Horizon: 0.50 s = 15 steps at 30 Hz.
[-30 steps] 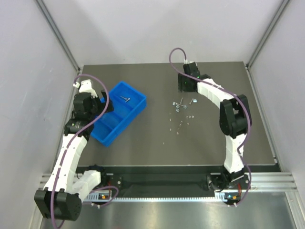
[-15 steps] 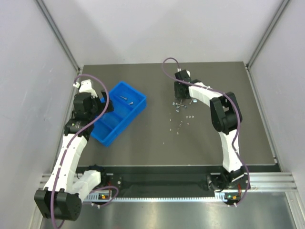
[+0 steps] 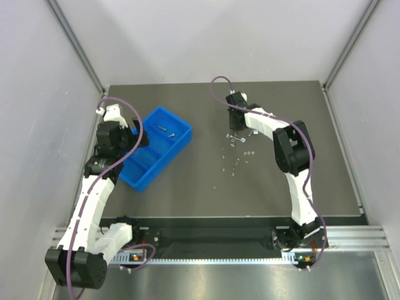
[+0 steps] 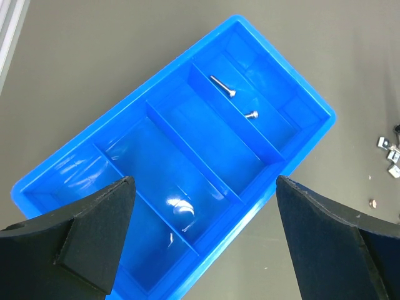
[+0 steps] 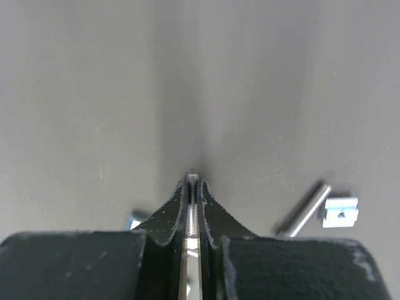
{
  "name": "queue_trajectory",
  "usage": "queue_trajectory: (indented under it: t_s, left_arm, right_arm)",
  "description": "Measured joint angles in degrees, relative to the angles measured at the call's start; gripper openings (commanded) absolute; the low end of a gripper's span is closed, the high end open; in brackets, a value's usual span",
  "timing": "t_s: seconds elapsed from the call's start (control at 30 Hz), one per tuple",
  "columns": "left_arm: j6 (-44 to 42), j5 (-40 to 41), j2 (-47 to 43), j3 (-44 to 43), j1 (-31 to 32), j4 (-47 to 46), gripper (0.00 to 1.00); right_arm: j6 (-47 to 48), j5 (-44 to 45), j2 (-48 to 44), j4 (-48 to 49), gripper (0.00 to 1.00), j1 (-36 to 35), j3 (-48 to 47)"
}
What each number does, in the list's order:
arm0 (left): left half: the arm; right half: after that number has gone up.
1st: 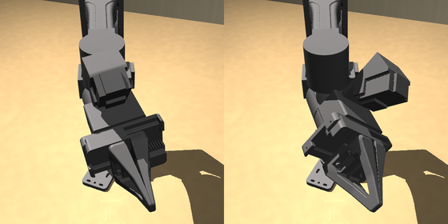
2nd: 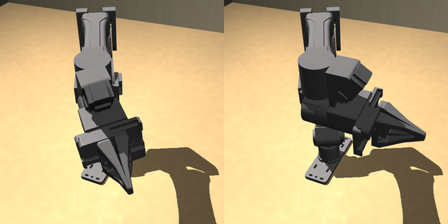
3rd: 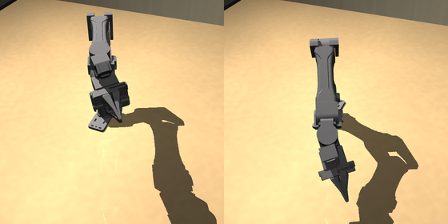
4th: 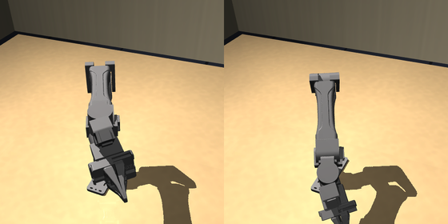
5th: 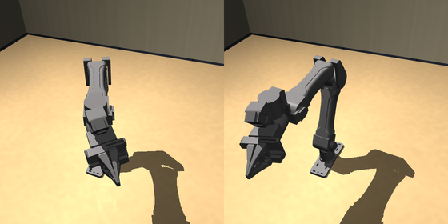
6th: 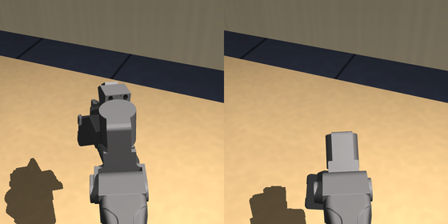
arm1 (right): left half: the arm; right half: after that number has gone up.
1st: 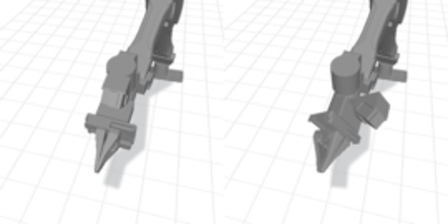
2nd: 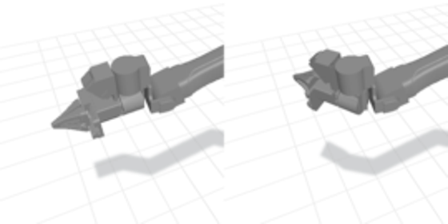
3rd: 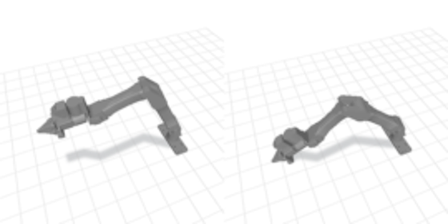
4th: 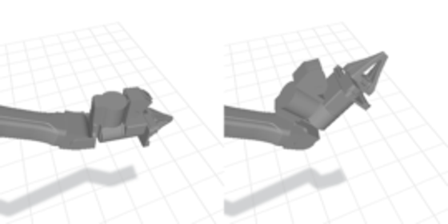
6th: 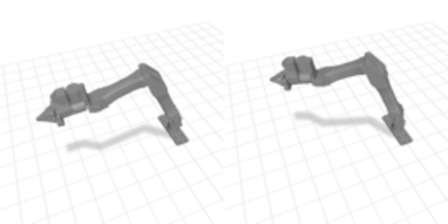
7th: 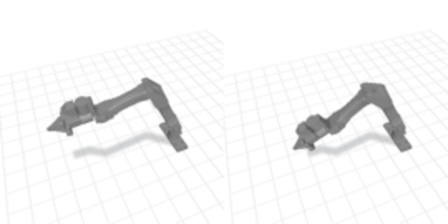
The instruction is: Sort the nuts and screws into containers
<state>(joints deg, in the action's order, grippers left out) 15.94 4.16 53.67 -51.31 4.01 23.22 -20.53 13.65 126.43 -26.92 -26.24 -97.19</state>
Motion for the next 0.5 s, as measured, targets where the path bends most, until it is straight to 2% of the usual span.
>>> queue_trajectory:
  t_s: [0.2, 0.5]
  left_arm:
    - [0.0, -0.04, 0.0, 0.0, 0.0, 0.0, 0.99]
    - [0.07, -0.04, 0.0, 0.0, 0.0, -0.02, 0.99]
  right_arm:
    - [0.87, -2.89, -0.04, -3.74, 0.0, -2.34, -5.88]
    - [2.71, -8.02, -0.24, -1.62, 0.0, -12.46, -27.58]
